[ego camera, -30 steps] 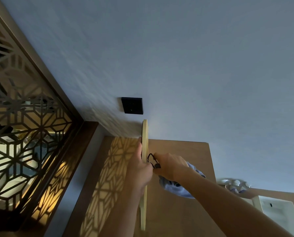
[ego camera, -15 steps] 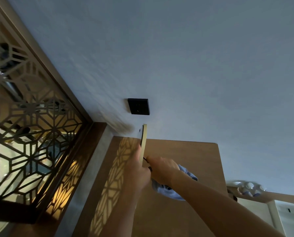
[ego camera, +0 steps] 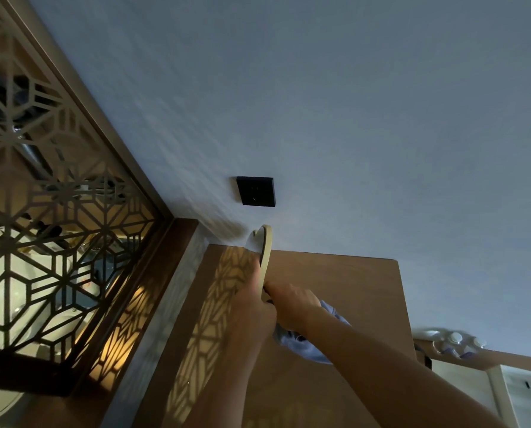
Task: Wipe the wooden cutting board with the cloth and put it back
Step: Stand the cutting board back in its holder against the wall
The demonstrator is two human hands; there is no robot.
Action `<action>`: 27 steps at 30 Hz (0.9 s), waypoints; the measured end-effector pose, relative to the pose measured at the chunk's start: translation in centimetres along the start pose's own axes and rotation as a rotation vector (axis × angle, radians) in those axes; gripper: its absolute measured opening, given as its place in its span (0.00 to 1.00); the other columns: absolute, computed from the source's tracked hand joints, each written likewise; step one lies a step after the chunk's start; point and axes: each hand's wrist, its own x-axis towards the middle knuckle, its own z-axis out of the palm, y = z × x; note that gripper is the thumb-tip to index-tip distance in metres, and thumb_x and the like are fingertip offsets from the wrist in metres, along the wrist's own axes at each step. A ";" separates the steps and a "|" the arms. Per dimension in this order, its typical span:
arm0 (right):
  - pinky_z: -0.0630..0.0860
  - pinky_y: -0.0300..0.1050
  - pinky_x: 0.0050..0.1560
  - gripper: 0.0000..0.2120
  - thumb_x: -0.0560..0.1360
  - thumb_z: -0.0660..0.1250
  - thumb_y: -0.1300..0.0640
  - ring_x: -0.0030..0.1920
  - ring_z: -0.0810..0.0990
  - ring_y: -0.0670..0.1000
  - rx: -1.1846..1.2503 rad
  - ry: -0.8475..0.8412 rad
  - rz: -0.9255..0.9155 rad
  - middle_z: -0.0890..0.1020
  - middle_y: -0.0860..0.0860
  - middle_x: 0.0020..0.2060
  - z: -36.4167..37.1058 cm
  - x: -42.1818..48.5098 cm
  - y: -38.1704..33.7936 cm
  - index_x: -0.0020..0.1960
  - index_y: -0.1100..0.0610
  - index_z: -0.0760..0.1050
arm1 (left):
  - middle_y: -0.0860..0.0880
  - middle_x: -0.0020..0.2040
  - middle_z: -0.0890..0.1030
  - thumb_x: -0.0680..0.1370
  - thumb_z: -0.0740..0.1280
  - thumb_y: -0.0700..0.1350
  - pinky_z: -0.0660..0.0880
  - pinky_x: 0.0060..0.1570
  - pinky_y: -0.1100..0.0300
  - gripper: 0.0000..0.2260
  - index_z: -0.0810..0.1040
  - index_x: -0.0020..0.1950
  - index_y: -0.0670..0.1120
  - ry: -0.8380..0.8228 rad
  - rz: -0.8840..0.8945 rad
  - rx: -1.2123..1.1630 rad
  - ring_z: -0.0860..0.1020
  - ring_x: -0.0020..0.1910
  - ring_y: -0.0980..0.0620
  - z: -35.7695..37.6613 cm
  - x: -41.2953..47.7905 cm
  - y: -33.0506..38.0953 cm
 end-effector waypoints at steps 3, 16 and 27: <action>0.82 0.55 0.51 0.12 0.81 0.60 0.53 0.51 0.84 0.58 0.015 0.013 0.001 0.84 0.53 0.54 0.0 0.1 0.1 0.63 0.49 0.73 | 0.47 0.81 0.64 0.75 0.62 0.37 0.62 0.77 0.51 0.37 0.55 0.83 0.52 0.029 0.020 0.116 0.61 0.80 0.47 -0.1 0.1 -0.1; 0.82 0.52 0.49 0.32 0.68 0.71 0.28 0.43 0.86 0.52 0.673 0.113 0.265 0.86 0.52 0.41 -4.6 -3.8 4.4 0.45 0.59 0.81 | 0.41 0.81 0.64 0.76 0.70 0.44 0.68 0.73 0.43 0.38 0.57 0.83 0.43 0.302 0.195 -0.007 0.64 0.79 0.42 -0.7 -2.1 2.1; 0.77 0.50 0.60 0.39 0.68 0.73 0.30 0.62 0.83 0.58 1.796 0.006 0.319 0.84 0.66 0.60 -9.5 -13.0 11.0 0.59 0.65 0.84 | 0.40 0.59 0.85 0.71 0.77 0.59 0.83 0.45 0.47 0.31 0.80 0.67 0.42 -0.518 -0.341 -1.167 0.86 0.51 0.41 6.6 -4.9 6.1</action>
